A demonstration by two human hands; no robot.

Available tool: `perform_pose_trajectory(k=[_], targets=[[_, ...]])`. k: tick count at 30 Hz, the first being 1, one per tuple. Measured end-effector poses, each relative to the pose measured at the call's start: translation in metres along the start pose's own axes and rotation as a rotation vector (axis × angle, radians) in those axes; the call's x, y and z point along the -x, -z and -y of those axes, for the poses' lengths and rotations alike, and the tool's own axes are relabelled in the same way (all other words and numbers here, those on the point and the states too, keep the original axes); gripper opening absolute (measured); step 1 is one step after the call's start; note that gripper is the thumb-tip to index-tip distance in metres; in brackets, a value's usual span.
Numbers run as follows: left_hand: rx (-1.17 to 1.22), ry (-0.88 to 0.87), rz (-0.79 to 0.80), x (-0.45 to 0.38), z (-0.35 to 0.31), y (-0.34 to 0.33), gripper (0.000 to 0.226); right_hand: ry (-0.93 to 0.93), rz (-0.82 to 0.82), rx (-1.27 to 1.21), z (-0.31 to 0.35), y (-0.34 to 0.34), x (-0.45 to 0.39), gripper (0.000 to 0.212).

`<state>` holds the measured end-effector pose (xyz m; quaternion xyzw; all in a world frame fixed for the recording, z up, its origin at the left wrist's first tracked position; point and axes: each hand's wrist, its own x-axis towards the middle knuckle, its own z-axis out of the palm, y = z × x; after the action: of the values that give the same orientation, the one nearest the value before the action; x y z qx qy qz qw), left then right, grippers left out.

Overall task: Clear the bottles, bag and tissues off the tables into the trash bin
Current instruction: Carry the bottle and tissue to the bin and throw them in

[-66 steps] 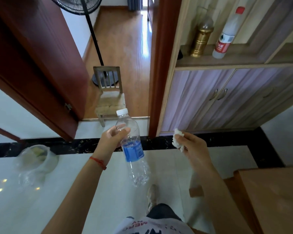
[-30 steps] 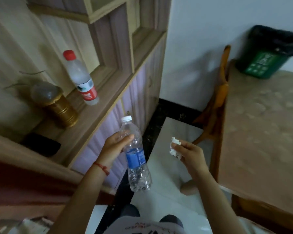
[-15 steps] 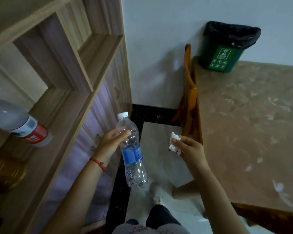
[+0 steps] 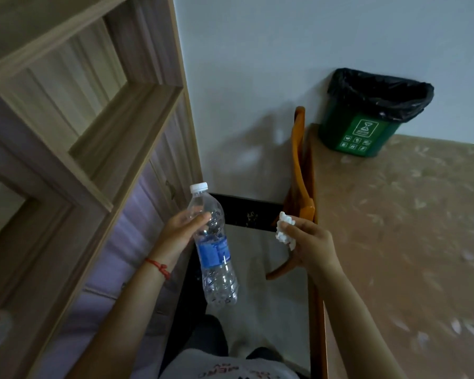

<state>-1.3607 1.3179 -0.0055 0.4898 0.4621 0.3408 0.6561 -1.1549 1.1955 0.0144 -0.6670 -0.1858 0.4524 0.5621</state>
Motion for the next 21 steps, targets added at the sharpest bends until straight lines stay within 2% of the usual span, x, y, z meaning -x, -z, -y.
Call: perform_pose_trajectory(k=[8, 12, 13, 16, 19, 21], targets=[[0.018, -0.011, 0.112, -0.121, -0.029, -0.014, 0.012, 0.075, -0.077, -0.025, 0.035, -0.024, -0.094, 0.006], [0.006, 0.029, 0.186, -0.187, -0.048, -0.021, 0.045, 0.080, -0.129, -0.064, 0.056, -0.040, -0.141, 0.004], [0.012, 0.028, 0.207, -0.201, -0.053, -0.023, 0.046, 0.076, -0.138, -0.068, 0.061, -0.044, -0.150, 0.004], [0.015, 0.026, 0.256, -0.240, -0.069, -0.031, 0.037, 0.064, -0.163, -0.102, 0.077, -0.054, -0.175, 0.003], [-0.001, 0.030, 0.311, -0.273, -0.078, -0.041, 0.042, 0.067, -0.213, -0.128, 0.085, -0.056, -0.196, 0.003], [-0.013, 0.037, 0.342, -0.292, -0.082, -0.049, 0.023, 0.066, -0.240, -0.164, 0.089, -0.055, -0.207, 0.007]])
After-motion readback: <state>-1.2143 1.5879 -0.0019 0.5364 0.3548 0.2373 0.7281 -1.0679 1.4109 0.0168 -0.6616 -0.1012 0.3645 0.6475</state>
